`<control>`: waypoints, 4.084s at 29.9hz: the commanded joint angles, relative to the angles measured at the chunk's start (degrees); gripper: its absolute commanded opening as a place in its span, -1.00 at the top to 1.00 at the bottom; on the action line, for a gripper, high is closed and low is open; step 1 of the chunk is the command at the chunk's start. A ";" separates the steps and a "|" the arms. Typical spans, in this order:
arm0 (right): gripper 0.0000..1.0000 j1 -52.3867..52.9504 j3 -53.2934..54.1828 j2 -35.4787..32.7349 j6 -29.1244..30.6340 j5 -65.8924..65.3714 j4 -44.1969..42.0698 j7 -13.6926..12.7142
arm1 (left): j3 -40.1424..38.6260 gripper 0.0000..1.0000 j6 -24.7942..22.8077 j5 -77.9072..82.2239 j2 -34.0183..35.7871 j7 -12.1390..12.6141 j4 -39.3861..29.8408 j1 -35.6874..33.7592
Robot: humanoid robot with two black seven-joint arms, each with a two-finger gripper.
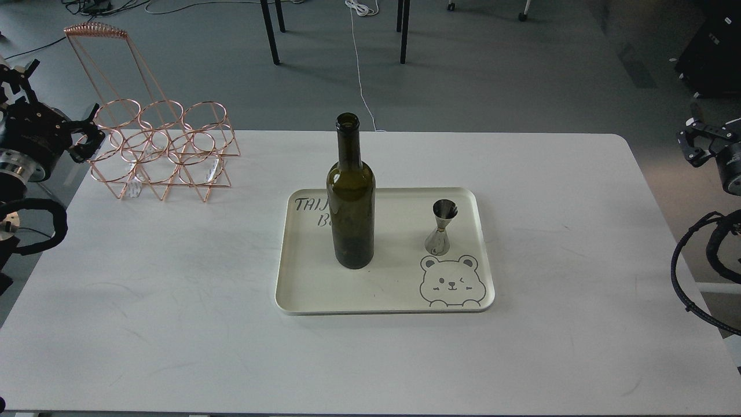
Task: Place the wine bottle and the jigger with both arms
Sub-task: 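Raise the right arm and move the right gripper toward the tray, then reach the right gripper down to the metal jigger on the tray, then close the right gripper on the jigger and lift it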
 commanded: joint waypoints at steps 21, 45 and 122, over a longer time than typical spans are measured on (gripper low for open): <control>-0.98 8.08 -3.35 -13.95 -7.16 -29.33 25.01 -0.16 | -0.10 -0.97 0.01 -0.17 0.26 -0.28 -0.02 -2.37; -0.96 8.61 -23.29 -17.74 -28.78 -104.59 46.13 2.61 | -0.19 -0.97 0.01 -0.34 0.17 -0.99 -0.11 -2.46; 0.70 7.64 -39.22 13.99 -56.00 -112.42 15.46 2.61 | -0.01 -0.97 0.01 -0.25 0.70 -0.81 -0.11 -4.83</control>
